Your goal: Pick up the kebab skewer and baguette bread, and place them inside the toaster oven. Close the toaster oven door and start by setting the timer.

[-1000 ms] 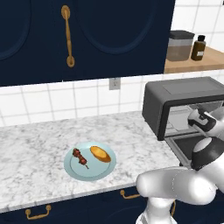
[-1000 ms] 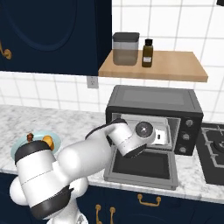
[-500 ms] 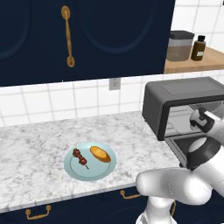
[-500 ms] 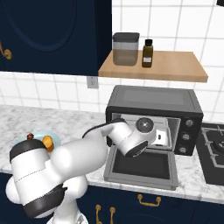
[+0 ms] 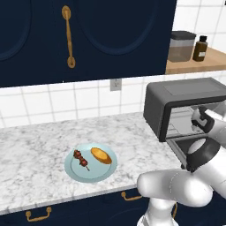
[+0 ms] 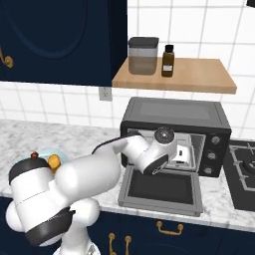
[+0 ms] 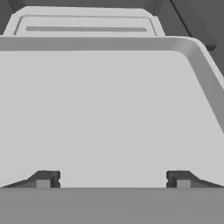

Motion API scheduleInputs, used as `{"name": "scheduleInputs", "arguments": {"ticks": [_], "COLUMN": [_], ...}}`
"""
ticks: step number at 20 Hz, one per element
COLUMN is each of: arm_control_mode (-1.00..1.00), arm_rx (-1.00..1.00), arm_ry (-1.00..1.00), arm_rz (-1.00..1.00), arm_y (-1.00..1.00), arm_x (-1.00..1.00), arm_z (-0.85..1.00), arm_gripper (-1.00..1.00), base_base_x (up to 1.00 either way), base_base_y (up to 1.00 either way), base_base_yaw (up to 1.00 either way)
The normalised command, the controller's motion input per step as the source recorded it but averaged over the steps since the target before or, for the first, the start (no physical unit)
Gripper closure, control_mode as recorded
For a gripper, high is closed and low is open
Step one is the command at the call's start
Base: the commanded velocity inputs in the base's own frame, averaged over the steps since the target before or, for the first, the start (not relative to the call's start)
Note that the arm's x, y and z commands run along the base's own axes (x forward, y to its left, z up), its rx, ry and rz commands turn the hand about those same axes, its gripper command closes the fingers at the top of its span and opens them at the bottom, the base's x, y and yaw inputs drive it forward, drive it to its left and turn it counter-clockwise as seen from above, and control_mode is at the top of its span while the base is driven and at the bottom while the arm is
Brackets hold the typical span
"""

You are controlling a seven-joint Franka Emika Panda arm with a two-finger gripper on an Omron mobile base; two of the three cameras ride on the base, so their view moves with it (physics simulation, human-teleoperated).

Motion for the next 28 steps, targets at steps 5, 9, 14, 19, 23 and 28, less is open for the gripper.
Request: {"name": "scheduleInputs", "arguments": {"ticks": [5, 9, 14, 19, 23, 28], "arm_control_mode": [-1.00, -1.00, -1.00, -1.00, -1.00, -1.00], "arm_rx": [0.00, 0.00, -0.04, -0.04, -0.04, -0.02], "arm_ry": [-0.05, 0.03, 0.08, 0.08, 0.02, 0.07], "arm_rz": [0.00, 0.00, 0.00, 0.03, 0.05, 0.07], "arm_y": [0.00, 0.28, 0.73, 0.89, 0.96, 0.94], "arm_x": [-0.55, -0.49, -0.51, -0.29, -0.31, -0.08], "arm_z": [0.59, 0.74, 0.45, 0.19, 0.21, 0.17], "arm_gripper": [-1.00, -1.00, -1.00, -1.00, -1.00, -1.00], "base_base_x": [0.00, 0.00, 0.00, 0.00, 0.00, 0.00], "base_base_y": [0.00, 0.00, 0.00, 0.00, 0.00, 0.00], "base_base_yaw": [0.00, 0.00, 0.00, 0.00, 0.00, 0.00]}}
